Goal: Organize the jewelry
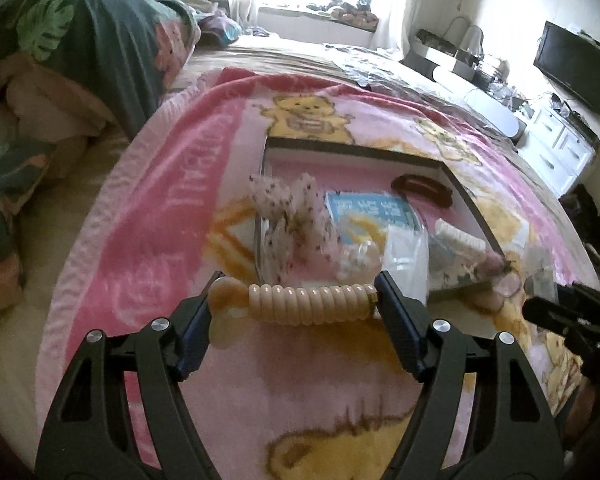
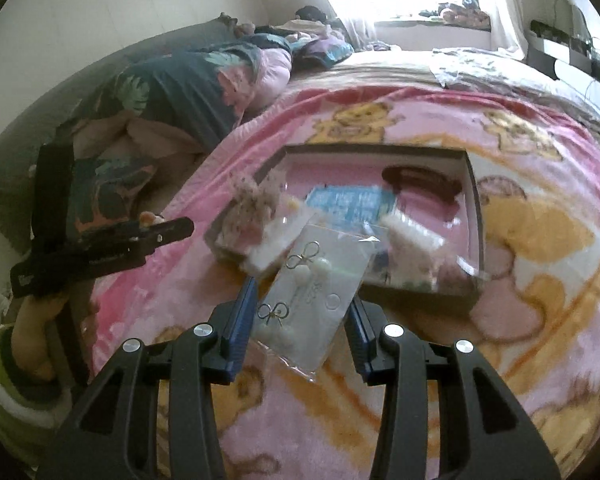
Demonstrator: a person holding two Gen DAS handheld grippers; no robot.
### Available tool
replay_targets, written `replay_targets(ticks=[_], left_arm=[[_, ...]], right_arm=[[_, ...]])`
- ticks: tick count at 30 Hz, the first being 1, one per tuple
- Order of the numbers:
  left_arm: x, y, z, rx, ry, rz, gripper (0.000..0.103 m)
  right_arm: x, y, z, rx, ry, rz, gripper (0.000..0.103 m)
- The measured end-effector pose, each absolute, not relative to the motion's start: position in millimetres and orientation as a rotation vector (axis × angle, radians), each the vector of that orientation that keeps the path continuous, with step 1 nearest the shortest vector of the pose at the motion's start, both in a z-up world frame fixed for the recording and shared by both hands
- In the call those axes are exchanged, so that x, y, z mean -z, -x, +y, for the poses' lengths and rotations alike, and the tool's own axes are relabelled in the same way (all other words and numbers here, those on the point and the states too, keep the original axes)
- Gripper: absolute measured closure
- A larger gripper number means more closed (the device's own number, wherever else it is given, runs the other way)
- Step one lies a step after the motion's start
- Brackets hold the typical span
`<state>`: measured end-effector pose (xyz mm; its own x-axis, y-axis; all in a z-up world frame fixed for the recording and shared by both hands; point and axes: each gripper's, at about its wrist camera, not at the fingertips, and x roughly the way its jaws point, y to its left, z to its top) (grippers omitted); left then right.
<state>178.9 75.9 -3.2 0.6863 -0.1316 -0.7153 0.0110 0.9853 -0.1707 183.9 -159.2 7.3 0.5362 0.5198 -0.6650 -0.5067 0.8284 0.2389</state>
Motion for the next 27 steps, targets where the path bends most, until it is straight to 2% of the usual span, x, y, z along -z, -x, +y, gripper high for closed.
replay_targets(ticks=[8, 27], left_arm=[[3.9, -211.8, 64.2, 0.086, 0.122, 0.818, 0.036], [34.3, -254.5, 44.3, 0.106, 0.098, 0.891, 0.036]], right_arm=[[-9.4, -222.6, -158.8, -0.568, 0.001, 0.799, 0.063], [31.4, -285.6, -164.0, -0.477, -0.002, 0.91, 0.061]])
